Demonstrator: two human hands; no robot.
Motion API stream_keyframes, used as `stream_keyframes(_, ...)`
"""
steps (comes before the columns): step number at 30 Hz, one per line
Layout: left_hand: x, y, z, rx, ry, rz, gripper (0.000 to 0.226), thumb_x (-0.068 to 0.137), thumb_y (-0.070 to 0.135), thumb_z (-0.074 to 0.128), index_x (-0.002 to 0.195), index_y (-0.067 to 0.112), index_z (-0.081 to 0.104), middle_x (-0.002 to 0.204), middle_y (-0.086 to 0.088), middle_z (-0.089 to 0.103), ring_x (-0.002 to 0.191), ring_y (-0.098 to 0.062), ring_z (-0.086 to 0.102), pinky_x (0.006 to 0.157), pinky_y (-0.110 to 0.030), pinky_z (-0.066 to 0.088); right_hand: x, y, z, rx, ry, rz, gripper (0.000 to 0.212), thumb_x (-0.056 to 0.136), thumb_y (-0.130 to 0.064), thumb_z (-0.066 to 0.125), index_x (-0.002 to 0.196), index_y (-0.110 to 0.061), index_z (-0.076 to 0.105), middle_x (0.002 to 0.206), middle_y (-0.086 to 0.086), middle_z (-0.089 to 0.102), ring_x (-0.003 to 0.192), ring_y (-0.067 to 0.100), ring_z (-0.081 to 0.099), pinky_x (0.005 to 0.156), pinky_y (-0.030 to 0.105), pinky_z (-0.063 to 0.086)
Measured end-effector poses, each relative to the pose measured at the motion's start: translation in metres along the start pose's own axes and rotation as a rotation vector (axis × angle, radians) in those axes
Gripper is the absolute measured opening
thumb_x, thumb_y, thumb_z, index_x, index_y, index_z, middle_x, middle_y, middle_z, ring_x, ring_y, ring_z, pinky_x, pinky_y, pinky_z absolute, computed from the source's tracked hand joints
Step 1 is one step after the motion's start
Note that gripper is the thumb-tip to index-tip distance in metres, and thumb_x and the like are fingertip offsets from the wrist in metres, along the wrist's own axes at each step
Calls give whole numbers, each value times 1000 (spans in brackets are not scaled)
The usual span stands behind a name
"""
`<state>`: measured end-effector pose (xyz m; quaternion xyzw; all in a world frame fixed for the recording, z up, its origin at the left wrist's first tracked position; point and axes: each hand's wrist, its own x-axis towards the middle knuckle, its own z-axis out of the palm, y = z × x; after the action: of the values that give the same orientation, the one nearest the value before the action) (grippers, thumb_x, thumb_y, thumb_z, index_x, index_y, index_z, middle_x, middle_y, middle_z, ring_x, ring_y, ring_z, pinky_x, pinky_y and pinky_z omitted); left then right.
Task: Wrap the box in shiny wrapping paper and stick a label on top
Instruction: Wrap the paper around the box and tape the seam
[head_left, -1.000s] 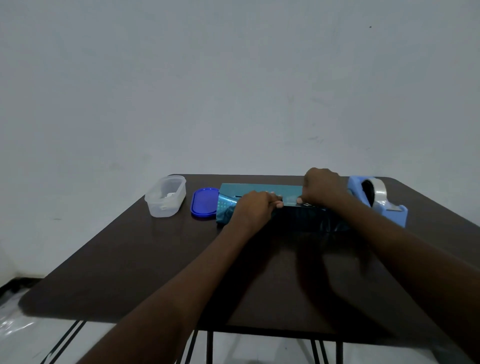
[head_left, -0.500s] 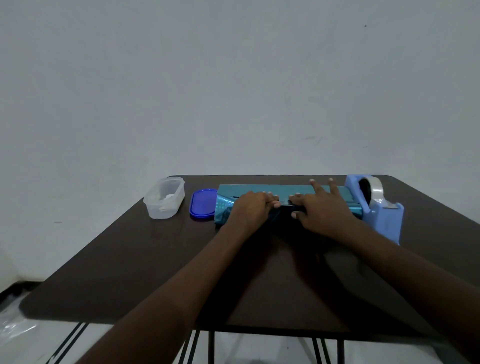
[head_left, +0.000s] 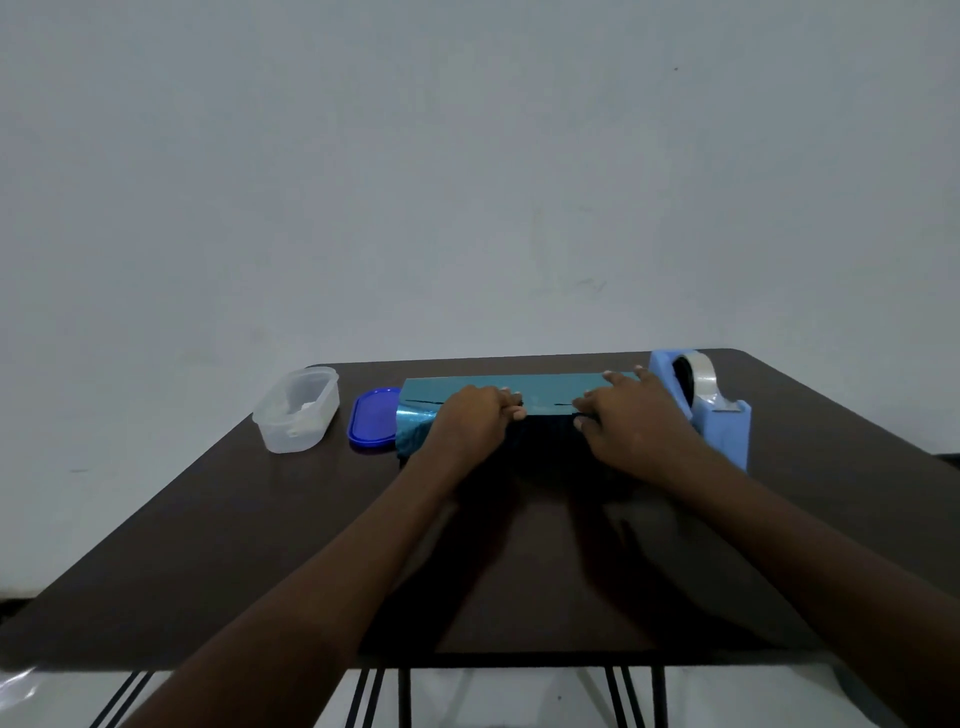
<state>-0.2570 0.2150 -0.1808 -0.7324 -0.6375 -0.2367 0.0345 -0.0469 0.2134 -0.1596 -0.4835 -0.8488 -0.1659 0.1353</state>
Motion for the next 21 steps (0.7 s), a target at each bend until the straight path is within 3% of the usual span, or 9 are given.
stream_keyframes(2,0,7,-7,-39,38,-7,36,93,30,60,129,24,64,126,-2,67,118,-21,60,102,-34,46,-7,12,-12,76,170,71,32,95,-34,49,104,-15,73,100,6,74,98,27,65,92,36,45)
stream_keyframes(4,0,21,-10,-32,83,50,41,90,30,62,130,26,62,127,0,66,119,-20,59,104,-36,45,-11,32,-25,85,271,181,29,94,-29,52,82,-10,71,75,8,68,69,30,60,69,32,42)
stream_keyframes(6,1,44,-6,-63,123,125,41,90,31,63,130,24,62,125,2,67,116,-16,61,104,-35,45,-13,59,-34,81,278,315,31,90,-22,55,65,-5,60,57,9,53,55,30,50,59,30,35)
stream_keyframes(9,13,83,5,-94,113,235,50,86,43,66,132,24,61,118,4,71,107,-15,66,98,-31,48,-16,95,-41,159,126,502,24,85,-14,58,64,-4,50,58,7,46,59,30,52,60,30,37)
stream_keyframes(13,33,129,27,-17,-28,312,96,74,66,66,151,21,32,127,-4,62,115,-23,57,98,-38,41,-20,120,-38,370,-112,640,38,83,-22,66,60,-11,38,59,5,39,58,23,42,54,27,32)
stream_keyframes(16,44,144,40,42,-133,297,112,74,67,66,157,20,6,138,-8,49,127,-27,44,106,-44,31,-24,128,-31,629,-80,708,27,79,-16,71,64,-5,51,63,9,50,58,21,47,56,27,39)
stream_keyframes(21,51,145,43,-87,-201,284,118,70,66,72,157,20,7,145,-6,44,132,-27,40,108,-45,33,-24,133,-25,945,-83,805,14,81,-10,73,79,-4,59,79,14,59,74,22,56,65,32,47)
